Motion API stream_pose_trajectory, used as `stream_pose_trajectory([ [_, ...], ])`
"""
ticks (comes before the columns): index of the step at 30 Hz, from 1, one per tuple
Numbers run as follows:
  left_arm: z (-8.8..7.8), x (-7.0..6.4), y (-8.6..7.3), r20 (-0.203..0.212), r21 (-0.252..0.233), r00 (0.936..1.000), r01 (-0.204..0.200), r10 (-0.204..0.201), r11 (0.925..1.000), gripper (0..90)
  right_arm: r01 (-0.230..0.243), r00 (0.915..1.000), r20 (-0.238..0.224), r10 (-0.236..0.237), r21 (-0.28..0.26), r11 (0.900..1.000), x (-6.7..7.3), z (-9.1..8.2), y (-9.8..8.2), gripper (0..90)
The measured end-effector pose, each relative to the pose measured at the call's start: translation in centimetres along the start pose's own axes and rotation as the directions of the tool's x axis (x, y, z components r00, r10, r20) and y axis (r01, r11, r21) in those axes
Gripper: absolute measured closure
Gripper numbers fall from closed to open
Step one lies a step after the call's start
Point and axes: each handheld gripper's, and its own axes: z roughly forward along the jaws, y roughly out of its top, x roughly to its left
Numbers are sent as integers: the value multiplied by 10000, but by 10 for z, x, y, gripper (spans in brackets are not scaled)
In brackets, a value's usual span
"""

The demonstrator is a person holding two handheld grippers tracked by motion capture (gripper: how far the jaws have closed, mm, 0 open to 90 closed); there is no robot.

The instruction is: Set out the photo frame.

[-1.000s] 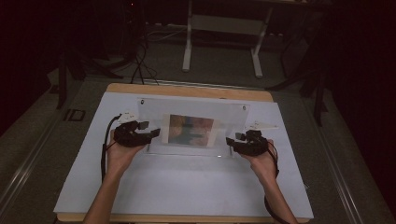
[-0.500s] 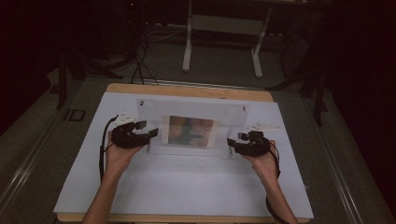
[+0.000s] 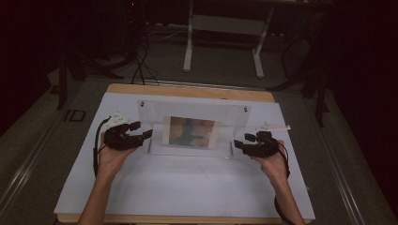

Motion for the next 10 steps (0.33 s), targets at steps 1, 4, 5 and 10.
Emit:
stream_pose_trajectory([
  [1,-2,0,0,3,20,10000,-56,56,10000,377,36,10000,-37,-36,51,10000,0,-1,0,389],
  [4,-8,3,1,63,83,9999,-146,146,9999,380,141,9998,-110,-140,129,9998,-2,-6,1,389],
  [5,-11,4,1,82,122,9998,-162,161,9998,381,159,9998,-106,-157,176,9997,-3,-7,1,389],
  [10,-26,15,-1,287,305,9990,-359,351,9989,392,459,9986,-267,-447,486,9978,-15,-18,0,384],
])
